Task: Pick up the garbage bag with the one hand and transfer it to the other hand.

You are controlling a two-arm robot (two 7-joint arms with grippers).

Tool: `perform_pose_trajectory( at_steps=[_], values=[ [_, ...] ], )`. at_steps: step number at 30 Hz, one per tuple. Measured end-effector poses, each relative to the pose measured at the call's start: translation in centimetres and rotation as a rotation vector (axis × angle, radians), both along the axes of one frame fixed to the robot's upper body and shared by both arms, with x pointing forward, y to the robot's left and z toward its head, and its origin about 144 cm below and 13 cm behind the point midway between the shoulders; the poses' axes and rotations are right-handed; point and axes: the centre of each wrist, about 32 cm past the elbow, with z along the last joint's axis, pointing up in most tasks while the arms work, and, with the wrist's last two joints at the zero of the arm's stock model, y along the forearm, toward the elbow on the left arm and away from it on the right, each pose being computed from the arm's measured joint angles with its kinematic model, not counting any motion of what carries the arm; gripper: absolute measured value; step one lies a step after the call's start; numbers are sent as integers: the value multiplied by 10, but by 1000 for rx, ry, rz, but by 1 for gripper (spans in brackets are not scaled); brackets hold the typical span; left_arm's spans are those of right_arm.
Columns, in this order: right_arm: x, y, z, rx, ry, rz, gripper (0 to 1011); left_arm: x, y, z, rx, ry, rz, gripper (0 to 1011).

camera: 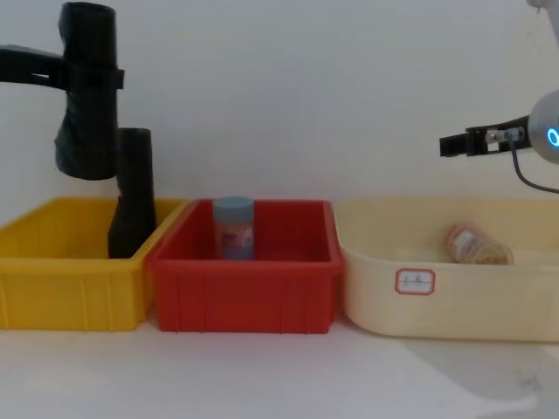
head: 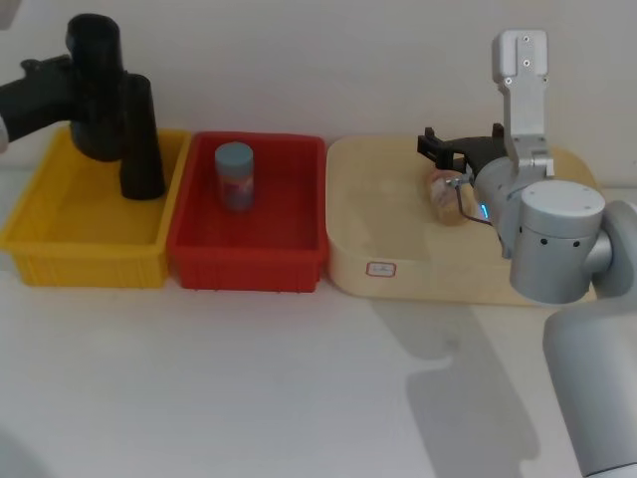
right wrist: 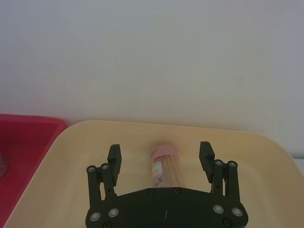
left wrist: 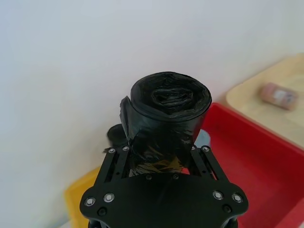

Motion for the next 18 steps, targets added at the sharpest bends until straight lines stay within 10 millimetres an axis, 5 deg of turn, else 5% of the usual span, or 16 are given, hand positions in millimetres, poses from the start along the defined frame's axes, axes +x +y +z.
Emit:
perform_pose_trajectory(
  at_steps=[18],
  values=[
    [-1,-1,1,0,-4,14,1000,60,-30,9,-15,37,-263,465]
  ],
)
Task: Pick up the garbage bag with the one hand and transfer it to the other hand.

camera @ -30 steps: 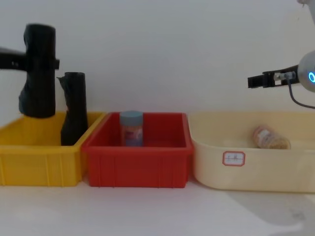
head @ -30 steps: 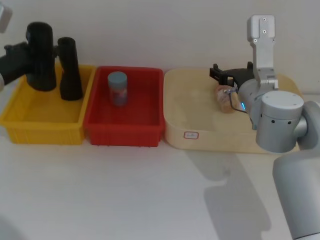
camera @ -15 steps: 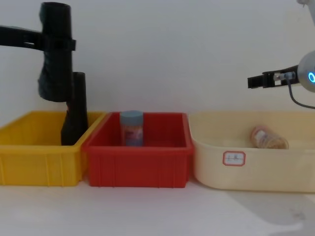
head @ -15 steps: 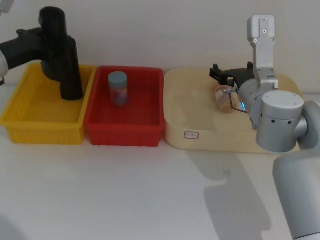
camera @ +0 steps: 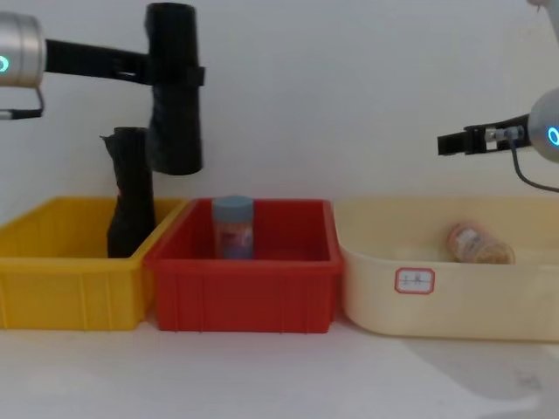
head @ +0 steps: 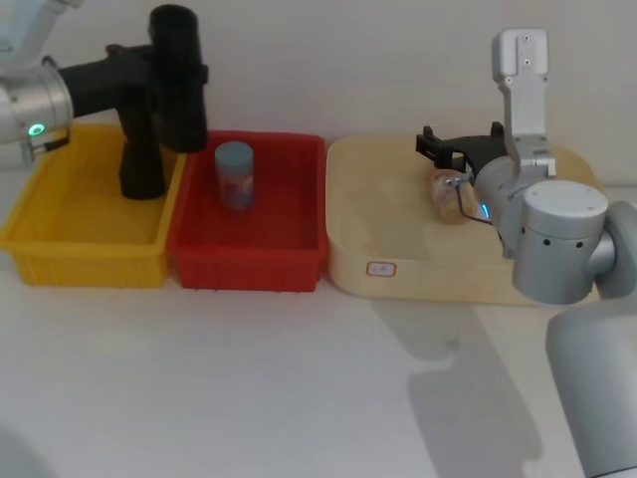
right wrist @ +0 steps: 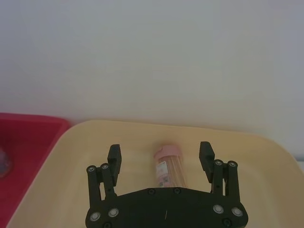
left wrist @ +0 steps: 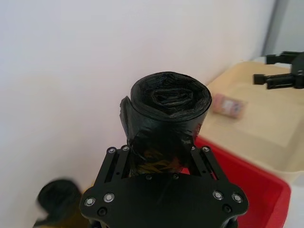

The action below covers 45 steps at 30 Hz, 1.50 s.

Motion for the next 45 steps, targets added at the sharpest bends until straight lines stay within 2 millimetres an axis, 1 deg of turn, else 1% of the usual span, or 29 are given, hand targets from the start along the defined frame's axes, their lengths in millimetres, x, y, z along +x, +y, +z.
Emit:
perform_pose_trajectory(
  at_steps=[1,4,9,14,25,29,35,45],
  values=[
    [0,0,0,1,-2,4,1000,0,0,0,0,0,0,465],
    [-3,-2,1,8,-17,33,1000,11,-9,4,-8,-2,-62,465],
    [-7,-5,3,23,-40,80,999,25,-20,13,-29,-6,-150,465],
    [-11,-8,4,37,-62,135,999,32,-27,21,-49,-8,-212,465],
    [-18,-15,7,63,-73,288,1000,51,-52,42,-135,4,-395,465],
    [-19,-17,7,71,-68,356,1000,55,-60,48,-167,9,-452,465],
    [-19,-20,8,74,-72,412,999,57,-70,54,-200,21,-509,465],
    [-24,-18,12,64,-128,396,1000,57,-79,59,-197,50,-529,465]
  ],
)
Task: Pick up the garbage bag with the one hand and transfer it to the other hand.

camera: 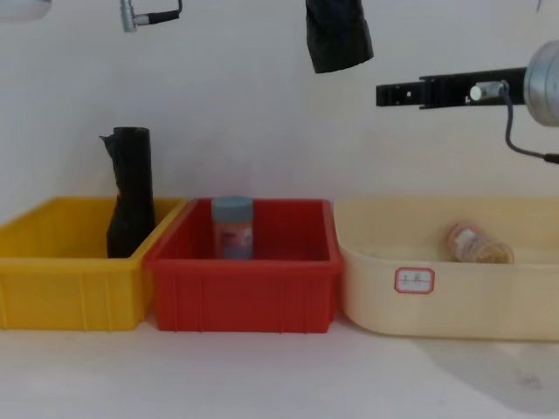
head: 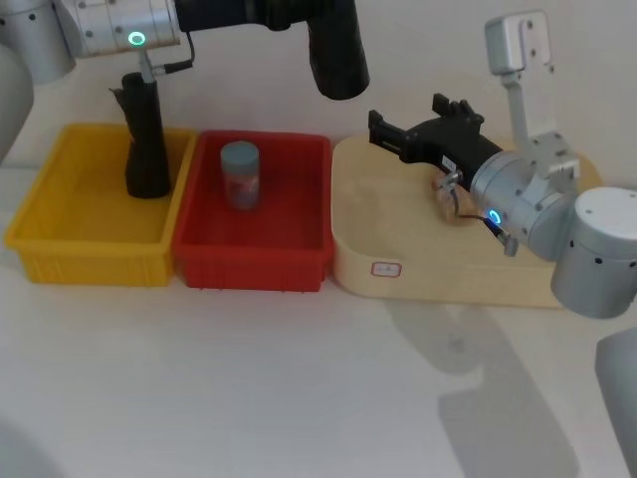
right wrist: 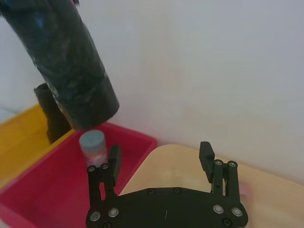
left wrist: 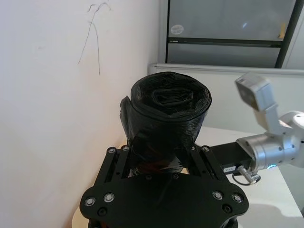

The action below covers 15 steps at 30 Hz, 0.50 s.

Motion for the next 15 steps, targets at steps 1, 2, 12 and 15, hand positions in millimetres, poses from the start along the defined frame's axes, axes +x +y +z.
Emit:
perform_pose_trajectory(
  at_steps=[1,2,12,15],
  values=[
    [-1,0,0,-2,-6,-5,1000,0,-1,1,5,5,5,465],
    [-1,1,1,-2,-15,-12,1000,0,-2,1,8,7,7,465],
    [-12,3,7,-19,-91,-28,999,-2,-9,2,45,30,34,465],
    [-15,2,9,-32,-98,-8,999,-2,-11,2,53,34,41,465]
  ],
)
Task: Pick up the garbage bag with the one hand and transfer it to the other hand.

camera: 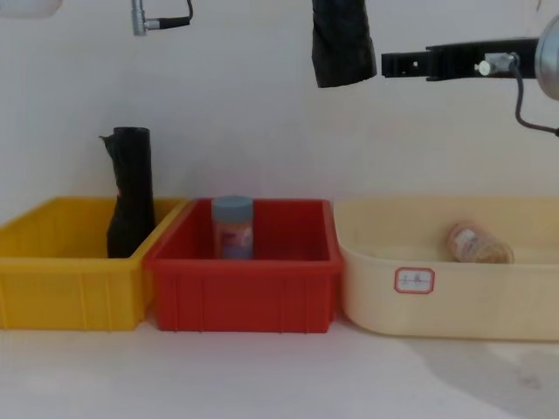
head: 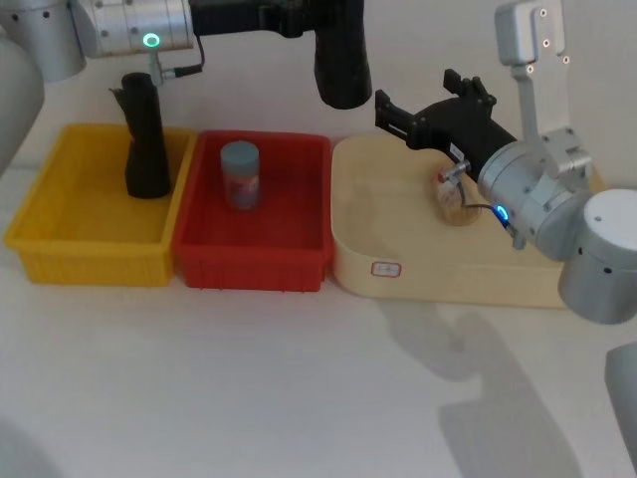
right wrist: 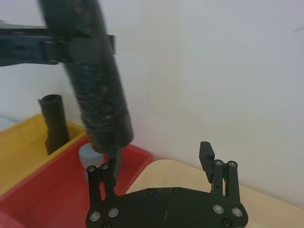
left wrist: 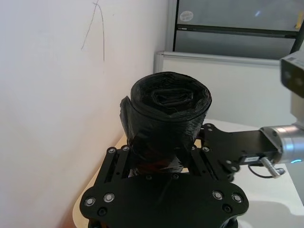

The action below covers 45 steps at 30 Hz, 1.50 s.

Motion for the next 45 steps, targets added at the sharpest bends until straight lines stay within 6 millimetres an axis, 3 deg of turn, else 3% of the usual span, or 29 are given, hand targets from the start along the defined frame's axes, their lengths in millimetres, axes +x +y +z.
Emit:
perform_pose_trajectory(
  at_steps=[20,45],
  values=[
    [-7,5,5,-59,74,141,1000,-3,-5,-1,31,6,34,465],
    [11,23,8,-34,85,155,1000,-4,-9,-1,72,24,-12,465]
  ],
)
